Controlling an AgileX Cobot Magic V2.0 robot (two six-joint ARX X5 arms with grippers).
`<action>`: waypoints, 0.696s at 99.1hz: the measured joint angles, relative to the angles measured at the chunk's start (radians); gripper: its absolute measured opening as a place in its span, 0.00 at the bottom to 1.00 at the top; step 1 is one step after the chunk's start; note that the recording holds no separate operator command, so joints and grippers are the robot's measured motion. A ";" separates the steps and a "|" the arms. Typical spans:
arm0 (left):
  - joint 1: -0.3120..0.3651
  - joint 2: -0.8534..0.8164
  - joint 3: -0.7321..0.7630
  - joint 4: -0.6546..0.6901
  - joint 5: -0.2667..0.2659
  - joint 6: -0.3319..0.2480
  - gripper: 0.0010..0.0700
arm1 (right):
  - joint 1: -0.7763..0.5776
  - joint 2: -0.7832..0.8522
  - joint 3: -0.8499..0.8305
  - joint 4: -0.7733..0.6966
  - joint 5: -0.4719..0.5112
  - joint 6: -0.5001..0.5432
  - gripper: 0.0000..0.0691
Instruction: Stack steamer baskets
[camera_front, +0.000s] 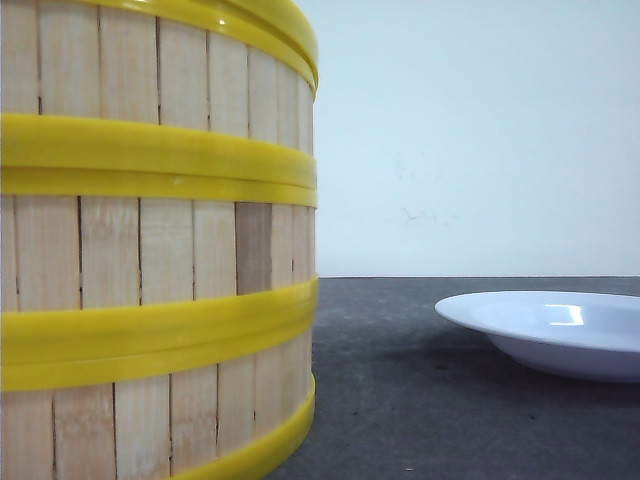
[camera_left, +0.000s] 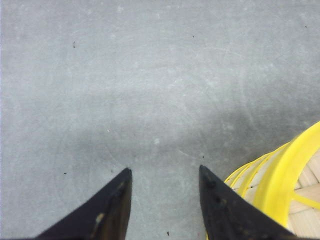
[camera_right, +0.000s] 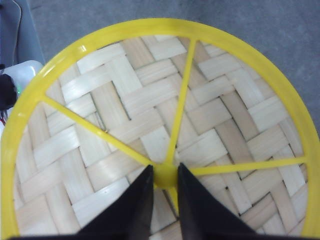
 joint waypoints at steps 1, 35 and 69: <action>0.000 0.000 0.000 0.000 0.000 0.000 0.34 | 0.000 0.000 0.000 0.000 0.000 0.000 0.13; 0.000 -0.001 0.000 0.007 0.000 0.000 0.34 | 0.014 -0.011 0.068 -0.065 0.065 0.027 0.47; 0.000 -0.088 0.000 0.005 0.000 0.000 0.34 | -0.159 -0.258 0.089 -0.145 0.198 0.037 0.52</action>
